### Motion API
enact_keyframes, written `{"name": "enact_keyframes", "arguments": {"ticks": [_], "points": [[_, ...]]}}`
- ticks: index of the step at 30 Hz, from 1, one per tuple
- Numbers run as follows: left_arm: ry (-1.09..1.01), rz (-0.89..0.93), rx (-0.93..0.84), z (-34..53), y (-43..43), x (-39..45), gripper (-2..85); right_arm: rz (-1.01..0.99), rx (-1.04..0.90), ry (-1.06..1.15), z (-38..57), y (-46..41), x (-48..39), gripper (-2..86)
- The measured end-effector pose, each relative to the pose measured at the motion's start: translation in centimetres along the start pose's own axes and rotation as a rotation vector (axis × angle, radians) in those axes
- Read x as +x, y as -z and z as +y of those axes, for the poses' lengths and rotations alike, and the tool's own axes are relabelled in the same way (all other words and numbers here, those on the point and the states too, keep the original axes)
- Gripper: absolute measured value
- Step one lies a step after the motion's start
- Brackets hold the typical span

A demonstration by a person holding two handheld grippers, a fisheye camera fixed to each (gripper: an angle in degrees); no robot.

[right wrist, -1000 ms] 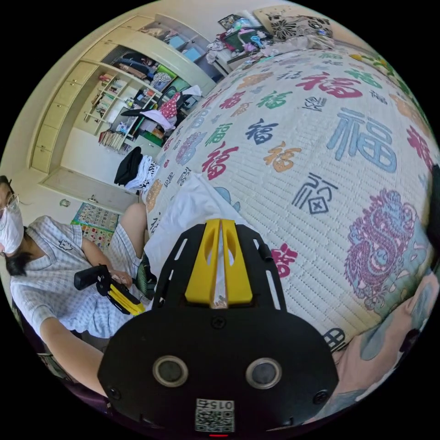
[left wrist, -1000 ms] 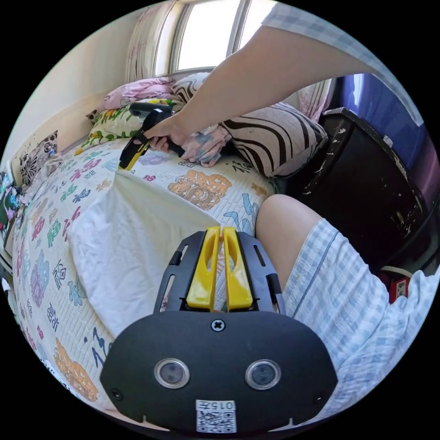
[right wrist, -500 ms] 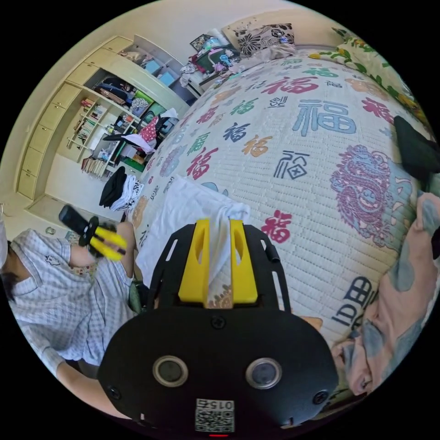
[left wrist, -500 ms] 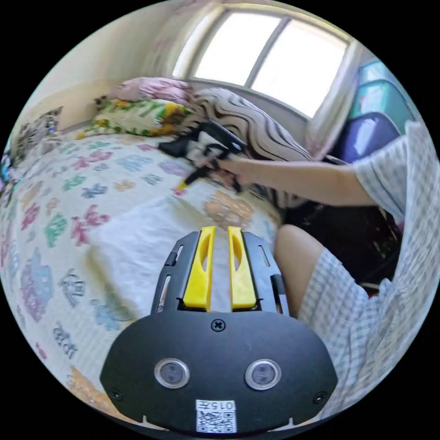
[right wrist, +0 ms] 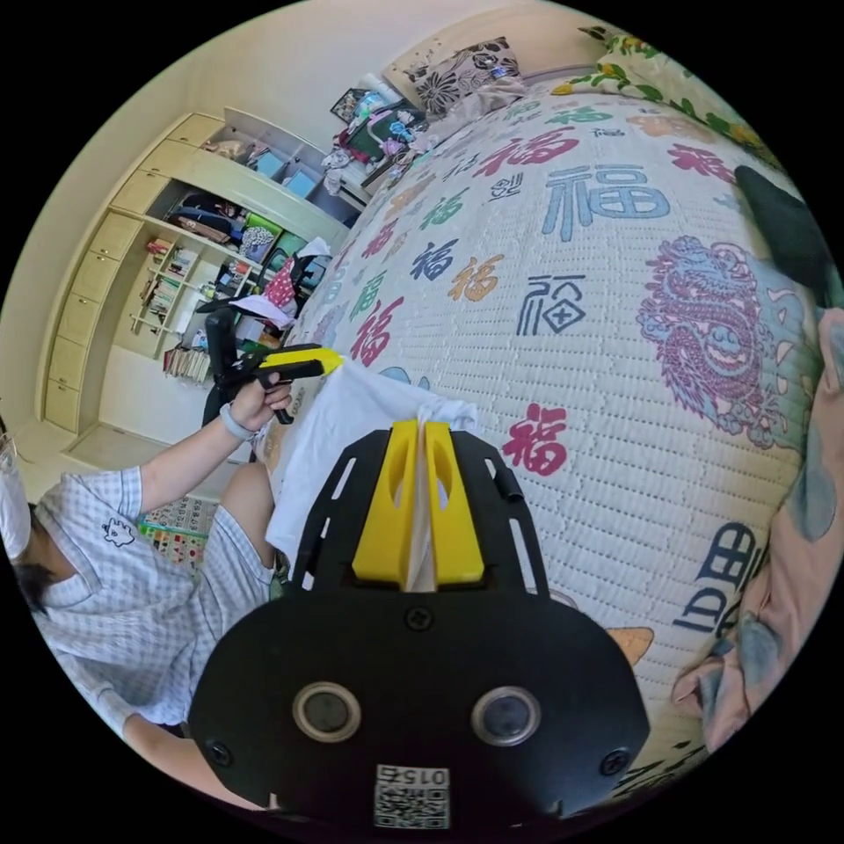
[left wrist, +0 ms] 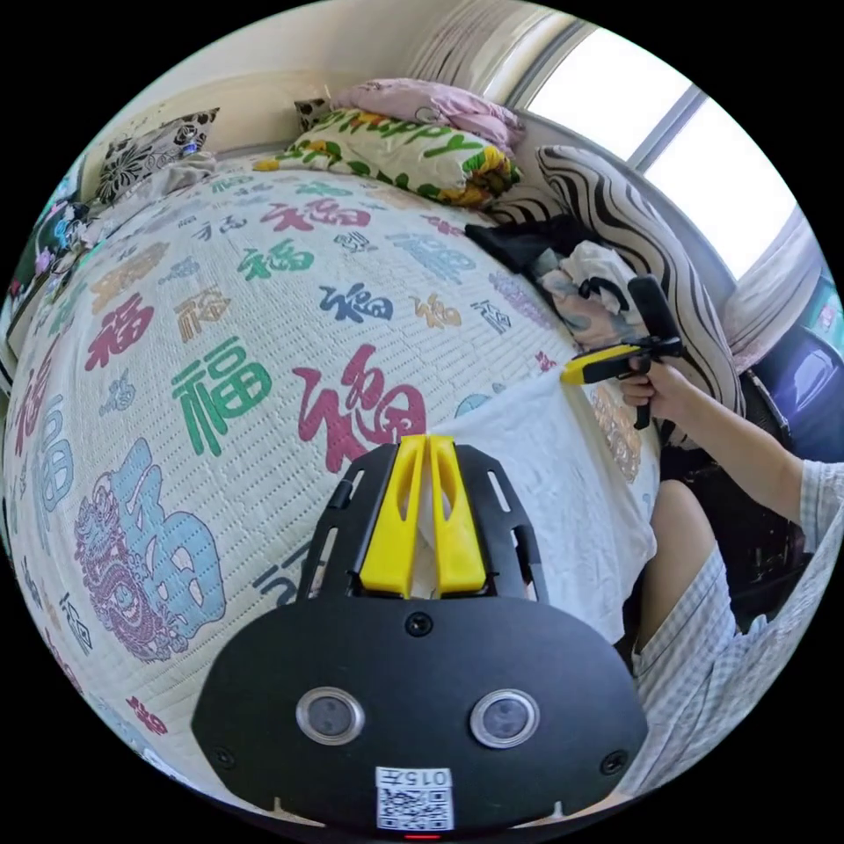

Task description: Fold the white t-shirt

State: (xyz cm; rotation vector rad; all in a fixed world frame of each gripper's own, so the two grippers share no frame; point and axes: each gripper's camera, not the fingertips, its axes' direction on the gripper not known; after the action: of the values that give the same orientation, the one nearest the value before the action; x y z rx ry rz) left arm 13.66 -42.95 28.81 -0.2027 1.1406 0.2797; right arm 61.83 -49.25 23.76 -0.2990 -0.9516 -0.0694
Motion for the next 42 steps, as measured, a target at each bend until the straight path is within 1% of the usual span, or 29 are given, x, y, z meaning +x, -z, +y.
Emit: {"name": "enact_keyframes", "arguments": {"ticks": [3,4,8,11,13,15,16,20,21,22,23,24,25,27,29,31,33,35,36,39,42], "points": [[-0.029,-0.056,-0.055,-0.5,-1.1,-0.1,0.7,0.004,-0.007,-0.073,1.1,-1.0,1.6,0.5],[-0.026,-0.061,-0.046,-0.5,-1.0,-0.2,1.0,-0.01,0.009,-0.088,1.6,-1.3,2.1,0.8],[0.048,-0.008,0.074,0.6,2.0,-1.6,2.9,-0.113,0.093,-0.105,4.0,0.2,3.0,2.7],[0.156,0.103,0.154,2.9,5.4,-2.9,6.7,-0.138,0.159,-0.077,6.5,2.2,2.5,3.2],[0.134,0.212,0.19,5.0,7.0,-1.6,7.2,-0.131,0.198,-0.019,8.0,2.8,0.8,3.6],[0.094,0.225,0.134,6.5,6.8,0.4,7.3,-0.123,0.158,0.032,9.2,2.1,-1.4,4.5],[0.081,0.198,0.079,7.5,6.4,1.6,7.5,-0.103,0.09,0.049,9.9,1.0,-2.8,5.7],[0.125,0.163,0.011,10.9,5.5,3.6,7.7,0.035,-0.154,0.094,13.0,-4.9,-6.5,6.6],[0.138,0.147,-0.016,11.8,5.1,3.8,7.5,0.049,-0.197,0.087,13.5,-5.9,-6.6,6.0],[0.138,0.086,-0.051,12.6,4.7,4.0,7.2,0.081,-0.294,0.046,14.5,-7.7,-6.5,4.7],[0.139,0.057,-0.064,13.0,4.6,4.1,6.9,0.115,-0.332,0.031,15.4,-8.8,-6.4,2.1],[0.136,0.03,-0.069,13.7,4.6,4.1,6.4,0.113,-0.294,0.024,15.8,-8.6,-6.4,0.8],[0.135,0.006,-0.064,14.2,4.9,4.2,5.9,0.089,-0.275,-0.03,16.2,-8.5,-6.0,0.5],[0.129,-0.016,-0.082,14.4,5.4,4.0,5.6,0.078,-0.264,-0.081,16.7,-8.2,-5.9,0.2],[0.14,-0.018,-0.103,14.6,6.0,3.7,5.6,0.132,-0.266,-0.076,17.4,-8.0,-6.6,0.4],[0.178,0.034,-0.075,15.0,7.3,3.0,6.2,0.132,-0.235,-0.058,18.0,-7.7,-7.6,1.1],[0.236,0.072,-0.061,15.5,7.8,2.3,7.2,0.179,-0.225,-0.035,18.6,-7.7,-8.5,3.1],[0.296,0.071,-0.053,16.2,8.1,1.7,8.5,0.335,-0.219,-0.065,19.5,-8.2,-9.1,5.9],[0.335,0.1,-0.032,16.6,8.1,1.2,9.1,0.358,-0.214,-0.085,19.7,-8.3,-9.0,6.3],[0.429,0.238,-0.009,17.3,7.2,-0.1,9.2,0.291,-0.14,-0.206,20.8,-8.4,-8.0,7.3],[0.489,0.295,0.018,17.7,6.8,-1.5,7.7,0.254,-0.101,-0.257,21.4,-8.1,-7.7,7.6]]}}
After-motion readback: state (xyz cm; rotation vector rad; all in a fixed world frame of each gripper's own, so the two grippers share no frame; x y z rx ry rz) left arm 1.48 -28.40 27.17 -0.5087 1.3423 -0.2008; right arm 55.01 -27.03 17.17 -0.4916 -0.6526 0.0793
